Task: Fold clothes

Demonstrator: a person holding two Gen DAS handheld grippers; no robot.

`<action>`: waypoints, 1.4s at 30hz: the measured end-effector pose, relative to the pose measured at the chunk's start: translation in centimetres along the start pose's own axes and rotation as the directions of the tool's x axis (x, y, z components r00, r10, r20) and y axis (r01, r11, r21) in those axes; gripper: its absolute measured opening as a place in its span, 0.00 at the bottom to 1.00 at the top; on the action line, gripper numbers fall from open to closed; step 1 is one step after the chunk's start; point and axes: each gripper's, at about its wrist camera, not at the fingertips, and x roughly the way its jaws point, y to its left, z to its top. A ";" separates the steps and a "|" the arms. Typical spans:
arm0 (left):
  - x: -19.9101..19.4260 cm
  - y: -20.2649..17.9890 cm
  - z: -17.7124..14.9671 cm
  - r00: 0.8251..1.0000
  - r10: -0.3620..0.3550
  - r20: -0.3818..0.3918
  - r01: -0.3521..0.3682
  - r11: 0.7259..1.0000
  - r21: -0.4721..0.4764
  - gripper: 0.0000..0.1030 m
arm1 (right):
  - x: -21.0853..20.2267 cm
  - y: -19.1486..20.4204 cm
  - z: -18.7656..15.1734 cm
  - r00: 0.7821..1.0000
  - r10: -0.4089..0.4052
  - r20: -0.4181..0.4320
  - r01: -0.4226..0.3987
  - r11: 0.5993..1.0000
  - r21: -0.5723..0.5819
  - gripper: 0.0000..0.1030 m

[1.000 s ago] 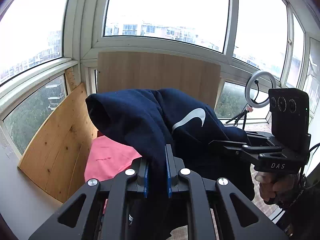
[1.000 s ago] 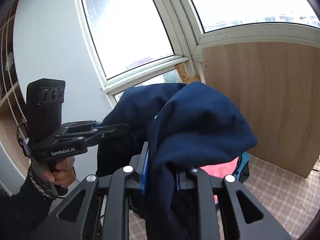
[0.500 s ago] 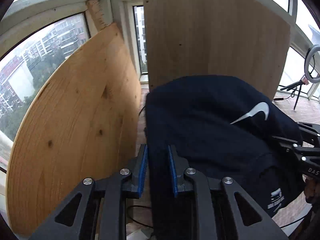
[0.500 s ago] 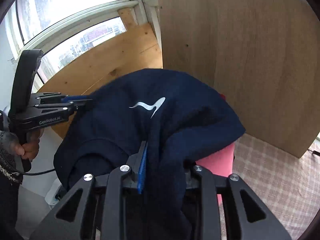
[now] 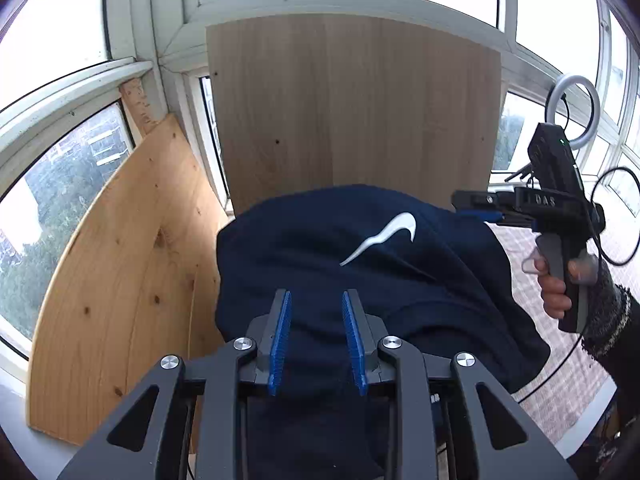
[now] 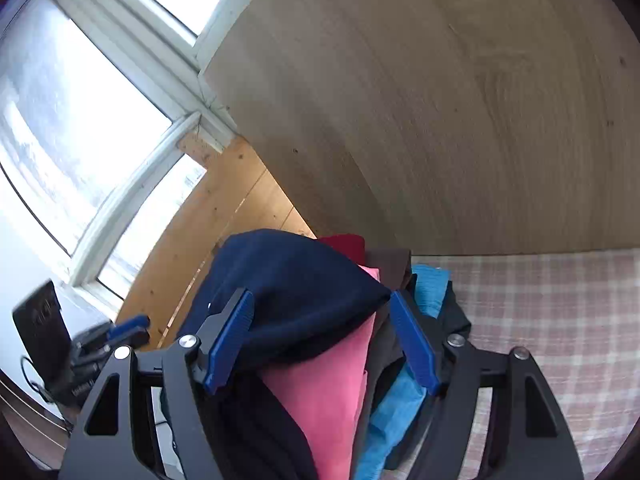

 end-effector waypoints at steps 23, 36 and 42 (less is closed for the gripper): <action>2.5 1.6 -3.4 0.995 0.023 -0.096 -0.025 1.000 -0.013 0.26 | 1.2 3.0 3.7 0.938 -0.346 0.010 0.335 0.902 -0.273 0.26; 0.6 0.8 -8.4 0.985 0.116 -0.130 -0.114 0.993 0.022 0.38 | -2.1 10.6 -14.4 0.944 -0.257 -0.207 0.133 0.871 -0.473 0.43; -1.6 2.1 -9.7 0.975 0.193 -0.114 -0.198 0.979 -0.040 0.35 | -8.5 10.1 -13.8 0.954 -0.263 -0.145 0.177 0.882 -0.436 0.43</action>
